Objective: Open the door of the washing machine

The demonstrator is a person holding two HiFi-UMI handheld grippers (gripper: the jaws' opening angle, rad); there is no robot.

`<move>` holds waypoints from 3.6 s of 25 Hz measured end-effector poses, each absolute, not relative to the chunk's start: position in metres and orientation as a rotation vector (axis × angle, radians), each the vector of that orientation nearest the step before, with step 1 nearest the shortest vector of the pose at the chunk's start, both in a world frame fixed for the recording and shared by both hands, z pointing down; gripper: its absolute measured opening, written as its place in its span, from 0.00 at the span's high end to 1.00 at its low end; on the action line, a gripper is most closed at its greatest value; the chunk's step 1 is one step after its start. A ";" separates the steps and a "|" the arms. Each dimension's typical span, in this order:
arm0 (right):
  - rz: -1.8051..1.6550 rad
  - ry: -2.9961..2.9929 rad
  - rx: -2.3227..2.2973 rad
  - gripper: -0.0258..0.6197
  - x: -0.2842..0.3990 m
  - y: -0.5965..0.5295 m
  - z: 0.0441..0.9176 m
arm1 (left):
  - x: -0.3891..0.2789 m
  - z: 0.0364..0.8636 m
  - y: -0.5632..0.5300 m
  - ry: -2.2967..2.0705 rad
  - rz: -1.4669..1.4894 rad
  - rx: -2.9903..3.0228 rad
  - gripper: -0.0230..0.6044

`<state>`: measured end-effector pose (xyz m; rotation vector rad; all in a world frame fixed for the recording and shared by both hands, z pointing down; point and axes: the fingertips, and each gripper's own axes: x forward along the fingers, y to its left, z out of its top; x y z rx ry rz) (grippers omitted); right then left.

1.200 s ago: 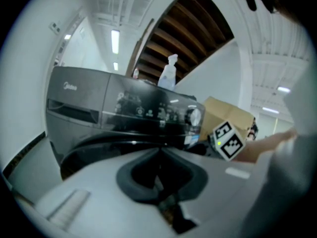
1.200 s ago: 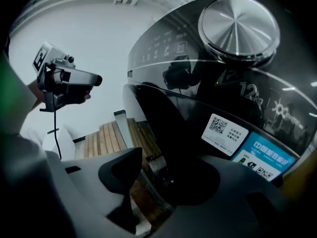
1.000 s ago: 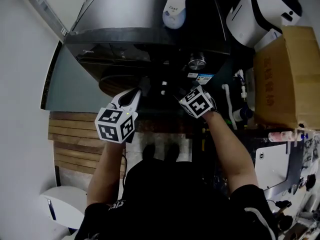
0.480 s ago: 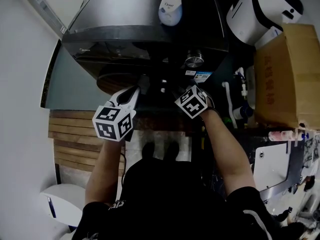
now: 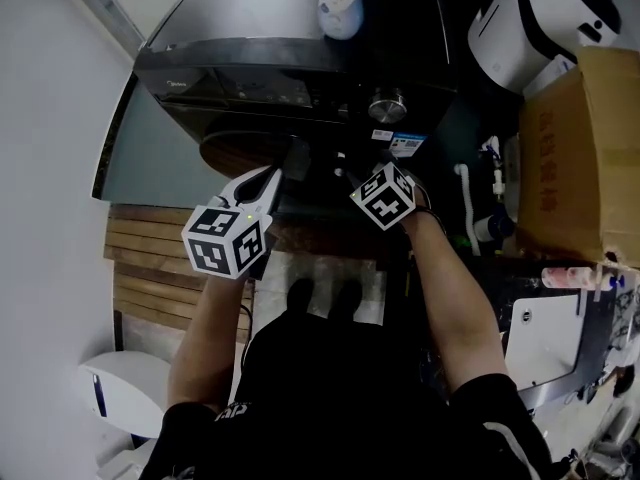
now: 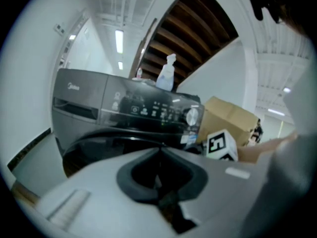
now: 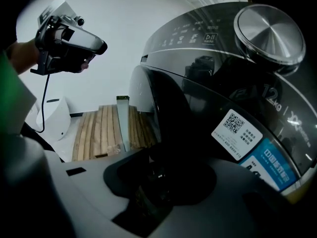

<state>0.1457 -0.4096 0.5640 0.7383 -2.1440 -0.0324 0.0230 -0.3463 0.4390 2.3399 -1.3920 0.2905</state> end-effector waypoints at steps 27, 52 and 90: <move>-0.031 -2.178 0.744 0.77 0.147 -0.409 0.562 | 0.023 0.436 -0.346 -1.457 0.256 2.309 0.94; 0.021 -2.380 0.657 0.84 0.115 -0.292 0.562 | 0.022 0.461 -0.286 -1.576 0.178 2.152 0.84; 0.134 -2.467 0.453 0.83 -0.054 -0.075 0.554 | -0.100 0.509 -0.151 -1.520 0.232 2.120 0.63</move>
